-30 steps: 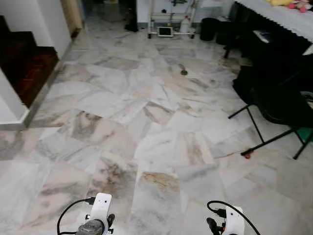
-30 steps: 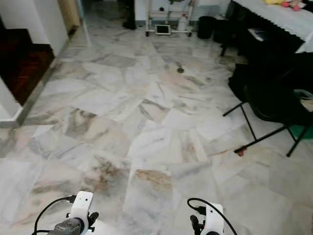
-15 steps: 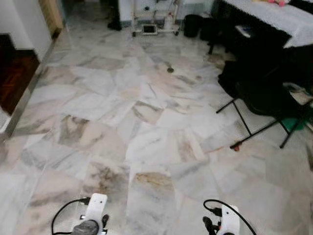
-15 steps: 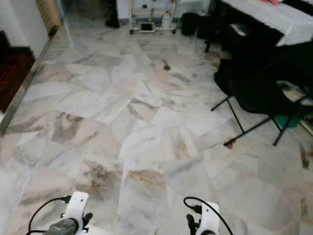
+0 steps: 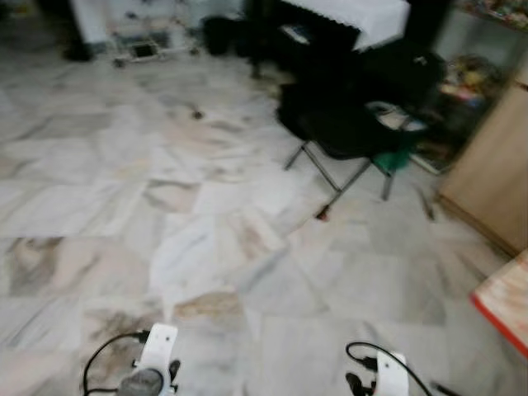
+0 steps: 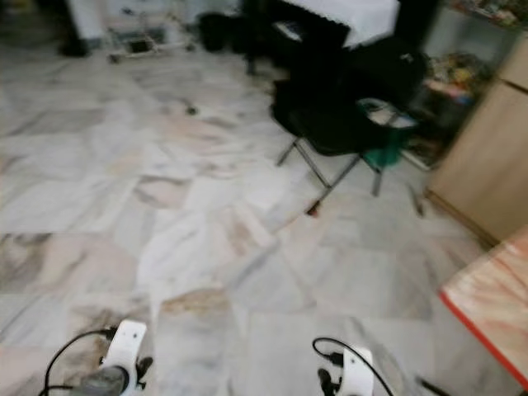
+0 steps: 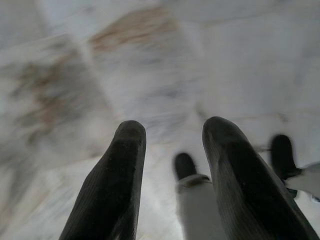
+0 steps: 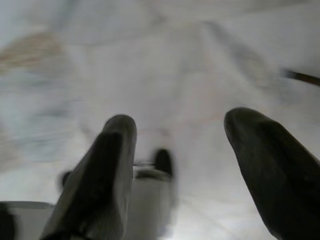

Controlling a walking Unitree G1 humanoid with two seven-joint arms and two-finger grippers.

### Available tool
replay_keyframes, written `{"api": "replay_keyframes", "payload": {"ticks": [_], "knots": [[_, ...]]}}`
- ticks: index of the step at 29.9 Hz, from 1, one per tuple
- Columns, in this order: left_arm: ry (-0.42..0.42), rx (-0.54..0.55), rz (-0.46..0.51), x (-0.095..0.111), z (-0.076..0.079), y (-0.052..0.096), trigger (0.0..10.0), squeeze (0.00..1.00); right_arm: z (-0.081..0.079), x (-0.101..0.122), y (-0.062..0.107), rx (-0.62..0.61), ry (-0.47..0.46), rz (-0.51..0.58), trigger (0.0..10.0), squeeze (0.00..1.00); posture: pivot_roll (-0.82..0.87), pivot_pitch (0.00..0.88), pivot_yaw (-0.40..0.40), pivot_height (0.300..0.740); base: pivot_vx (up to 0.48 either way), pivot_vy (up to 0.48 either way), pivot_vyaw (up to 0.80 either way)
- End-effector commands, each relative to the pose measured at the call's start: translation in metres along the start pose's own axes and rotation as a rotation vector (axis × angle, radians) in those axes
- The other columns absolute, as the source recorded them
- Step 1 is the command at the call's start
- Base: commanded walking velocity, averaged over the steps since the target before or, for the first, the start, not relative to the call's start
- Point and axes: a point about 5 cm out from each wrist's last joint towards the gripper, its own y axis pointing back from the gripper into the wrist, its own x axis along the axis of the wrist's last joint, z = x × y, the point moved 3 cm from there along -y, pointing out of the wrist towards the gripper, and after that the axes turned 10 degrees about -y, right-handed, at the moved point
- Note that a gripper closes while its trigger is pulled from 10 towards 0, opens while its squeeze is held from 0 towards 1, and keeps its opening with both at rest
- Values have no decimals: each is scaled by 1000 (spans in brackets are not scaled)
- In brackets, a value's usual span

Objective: Setting the table

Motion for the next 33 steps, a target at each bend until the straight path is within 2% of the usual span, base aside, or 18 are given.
{"api": "replay_keyframes", "payload": {"ticks": [1, 10, 14, 18, 33], "knots": [[-20, 18, -39, -14, -10, 2, 10000, 0, -7, -6, 0, 14, -6, -15, 10000, 0, -1, 0, -29, 740, 0, 0, -756], [-36, 4, -37, -15, -7, 3, 10000, 0, -8, -9, 0, 9, -6, -24, 10000, 0, -8, 0, -27, 740, 0, 0, -756], [-72, 10, -30, -13, -8, 3, 10000, 0, -8, -9, 0, 5, -11, -25, 10000, 0, -5, 0, -26, 740, 0, -69, -753], [-58, 8, -32, -12, -9, 2, 10000, 0, -8, -8, 0, 4, -14, -23, 10000, 0, -3, 0, -24, 740, 0, -309, -756], [-47, 7, -24, -9, -10, 2, 10000, 0, -7, -11, 1, 0, -16, -31, 10000, 0, 9, 0, -26, 740, 0, 0, -756]]}}
